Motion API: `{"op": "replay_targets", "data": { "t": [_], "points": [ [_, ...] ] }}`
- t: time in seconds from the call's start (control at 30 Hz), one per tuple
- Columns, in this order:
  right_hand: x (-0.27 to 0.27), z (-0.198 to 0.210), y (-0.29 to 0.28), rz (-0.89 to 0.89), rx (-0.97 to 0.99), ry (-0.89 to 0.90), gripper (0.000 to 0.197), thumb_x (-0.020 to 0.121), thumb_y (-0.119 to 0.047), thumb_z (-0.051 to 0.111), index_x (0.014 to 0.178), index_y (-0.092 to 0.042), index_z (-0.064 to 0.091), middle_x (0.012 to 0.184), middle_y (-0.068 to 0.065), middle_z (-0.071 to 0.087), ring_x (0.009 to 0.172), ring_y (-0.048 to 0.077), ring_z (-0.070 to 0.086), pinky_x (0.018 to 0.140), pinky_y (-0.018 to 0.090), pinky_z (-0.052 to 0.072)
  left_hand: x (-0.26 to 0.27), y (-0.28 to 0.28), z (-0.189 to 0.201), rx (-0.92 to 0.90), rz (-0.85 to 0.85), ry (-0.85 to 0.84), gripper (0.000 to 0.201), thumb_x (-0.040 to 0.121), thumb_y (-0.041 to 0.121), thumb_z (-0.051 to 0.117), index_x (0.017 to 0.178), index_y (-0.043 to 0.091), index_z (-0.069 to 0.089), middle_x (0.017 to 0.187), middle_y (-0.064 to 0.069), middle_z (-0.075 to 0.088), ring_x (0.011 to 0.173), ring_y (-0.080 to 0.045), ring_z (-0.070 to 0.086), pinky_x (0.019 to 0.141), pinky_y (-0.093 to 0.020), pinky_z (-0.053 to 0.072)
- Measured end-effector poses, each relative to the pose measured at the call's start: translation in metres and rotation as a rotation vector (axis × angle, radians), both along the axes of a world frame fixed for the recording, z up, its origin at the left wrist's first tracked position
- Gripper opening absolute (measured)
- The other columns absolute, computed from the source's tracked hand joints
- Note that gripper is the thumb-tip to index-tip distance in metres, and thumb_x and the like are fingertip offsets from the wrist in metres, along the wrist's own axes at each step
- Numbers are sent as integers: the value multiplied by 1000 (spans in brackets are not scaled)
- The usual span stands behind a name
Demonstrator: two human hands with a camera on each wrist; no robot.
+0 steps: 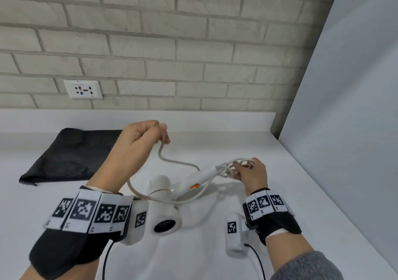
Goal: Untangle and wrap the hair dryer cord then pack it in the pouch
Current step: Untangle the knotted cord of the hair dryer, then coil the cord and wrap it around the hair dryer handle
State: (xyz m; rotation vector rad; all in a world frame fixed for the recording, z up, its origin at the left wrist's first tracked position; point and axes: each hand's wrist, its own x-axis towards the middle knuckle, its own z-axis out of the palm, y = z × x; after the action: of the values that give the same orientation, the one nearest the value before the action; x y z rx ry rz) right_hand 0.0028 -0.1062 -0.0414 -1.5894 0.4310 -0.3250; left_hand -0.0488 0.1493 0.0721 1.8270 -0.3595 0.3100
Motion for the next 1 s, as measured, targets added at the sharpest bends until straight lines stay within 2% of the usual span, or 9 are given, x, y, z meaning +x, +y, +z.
{"op": "replay_targets", "data": {
  "t": [0.13,0.23,0.33,0.43,0.53,0.67,0.83,0.93,1.0],
  "points": [
    [6,-3,-8,-260,54,-79,27,79,1,63,66,-14,45,86,22,60,69,34,62,68,46,58,-13,-8,-6,369,-229,306,48,65,65,52,62,17,57,66,0,64,68,-13,58,80,-41,47],
    [4,3,-10,-405,40,-194,33,82,-2,61,63,-20,41,93,26,59,69,33,63,69,44,57,-16,-33,-31,688,-432,403,39,72,60,60,69,22,56,73,9,56,65,-5,49,67,-24,39],
    [6,4,-14,-446,66,-282,34,83,-2,60,64,-22,40,108,29,55,62,22,66,66,40,59,-13,-63,-69,962,-549,400,31,84,45,54,79,14,54,73,8,51,69,-9,45,69,-26,38],
    [2,5,-18,-441,109,-359,32,84,0,58,67,-19,39,111,33,52,61,13,66,59,28,60,-5,-84,-94,1148,-458,392,27,93,25,40,103,7,57,110,-4,61,98,-21,55,85,-31,41],
    [-2,7,-26,-441,156,-399,32,85,2,57,67,-16,39,110,36,52,70,20,65,57,24,59,16,-89,-104,1013,-266,393,32,94,20,42,120,6,52,128,-10,53,116,-25,53,93,-30,40],
    [-11,7,-29,-390,166,-362,34,81,3,61,62,-14,38,98,34,52,74,27,61,62,30,60,51,-81,-111,848,-101,308,39,91,19,49,128,8,44,141,-7,38,122,-25,47,99,-29,36],
    [-28,9,-16,-44,183,-294,33,82,11,54,65,-11,35,74,18,52,64,23,66,53,28,58,63,-99,-98,546,-53,199,37,95,30,44,125,10,49,130,-9,49,116,-23,50,94,-26,36],
    [-35,1,-10,145,209,-266,31,85,12,48,70,-12,34,81,20,52,64,24,67,53,26,56,60,-104,-95,657,-211,198,40,95,36,42,128,16,49,127,-7,56,118,-23,51,101,-35,37],
    [-36,-3,-11,143,238,-216,29,85,12,45,75,-13,34,86,22,51,68,30,63,52,28,56,57,-101,-97,661,-353,317,29,94,37,45,109,16,59,98,-5,67,88,-17,63,86,-30,43]
  ]
}}
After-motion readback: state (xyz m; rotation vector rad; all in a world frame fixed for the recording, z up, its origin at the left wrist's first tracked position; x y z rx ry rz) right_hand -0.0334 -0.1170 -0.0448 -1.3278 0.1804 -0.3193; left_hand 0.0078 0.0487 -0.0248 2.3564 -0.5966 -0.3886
